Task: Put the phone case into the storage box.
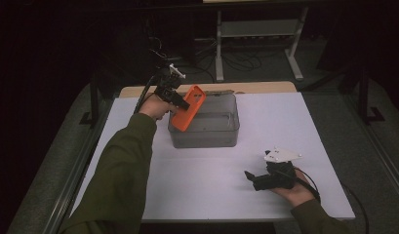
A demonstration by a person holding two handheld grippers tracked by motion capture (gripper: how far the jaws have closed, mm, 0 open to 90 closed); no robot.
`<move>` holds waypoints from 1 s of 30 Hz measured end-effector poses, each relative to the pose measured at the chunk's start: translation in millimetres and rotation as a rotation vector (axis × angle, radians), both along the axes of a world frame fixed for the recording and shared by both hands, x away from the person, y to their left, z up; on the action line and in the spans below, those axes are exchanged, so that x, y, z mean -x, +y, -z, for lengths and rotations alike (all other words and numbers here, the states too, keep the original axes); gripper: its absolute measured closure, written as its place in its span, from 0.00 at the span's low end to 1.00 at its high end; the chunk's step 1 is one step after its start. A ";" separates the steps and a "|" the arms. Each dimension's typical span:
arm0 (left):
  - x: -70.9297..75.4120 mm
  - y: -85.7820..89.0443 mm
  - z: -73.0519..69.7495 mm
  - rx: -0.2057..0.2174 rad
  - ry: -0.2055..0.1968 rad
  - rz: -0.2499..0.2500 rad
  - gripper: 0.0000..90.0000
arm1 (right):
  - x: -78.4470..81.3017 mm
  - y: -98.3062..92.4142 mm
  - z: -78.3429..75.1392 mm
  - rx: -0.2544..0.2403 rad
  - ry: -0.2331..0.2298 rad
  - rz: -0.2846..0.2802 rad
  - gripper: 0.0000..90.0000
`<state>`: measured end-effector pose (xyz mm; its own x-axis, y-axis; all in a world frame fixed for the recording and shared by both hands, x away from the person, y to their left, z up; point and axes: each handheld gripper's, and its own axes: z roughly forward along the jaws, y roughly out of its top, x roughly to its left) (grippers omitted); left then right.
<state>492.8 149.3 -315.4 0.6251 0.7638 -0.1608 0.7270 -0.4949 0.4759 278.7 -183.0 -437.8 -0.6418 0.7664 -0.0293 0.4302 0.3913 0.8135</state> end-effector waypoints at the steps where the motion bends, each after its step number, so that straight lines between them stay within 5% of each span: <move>1: -1.0 -0.3 1.6 -0.005 0.009 -0.010 0.88 | -0.1 0.0 0.0 0.000 -0.002 -0.001 0.00; 30: -13.4 -10.5 36.7 -0.070 0.181 -0.214 0.88 | 0.7 -0.3 -1.8 -0.016 -0.003 -0.008 0.00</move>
<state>506.2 138.8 -352.2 0.4143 0.8885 -0.1972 0.8885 -0.3479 0.2993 278.0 -183.3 -436.0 -0.6476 0.7617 -0.0191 0.4250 0.3819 0.8207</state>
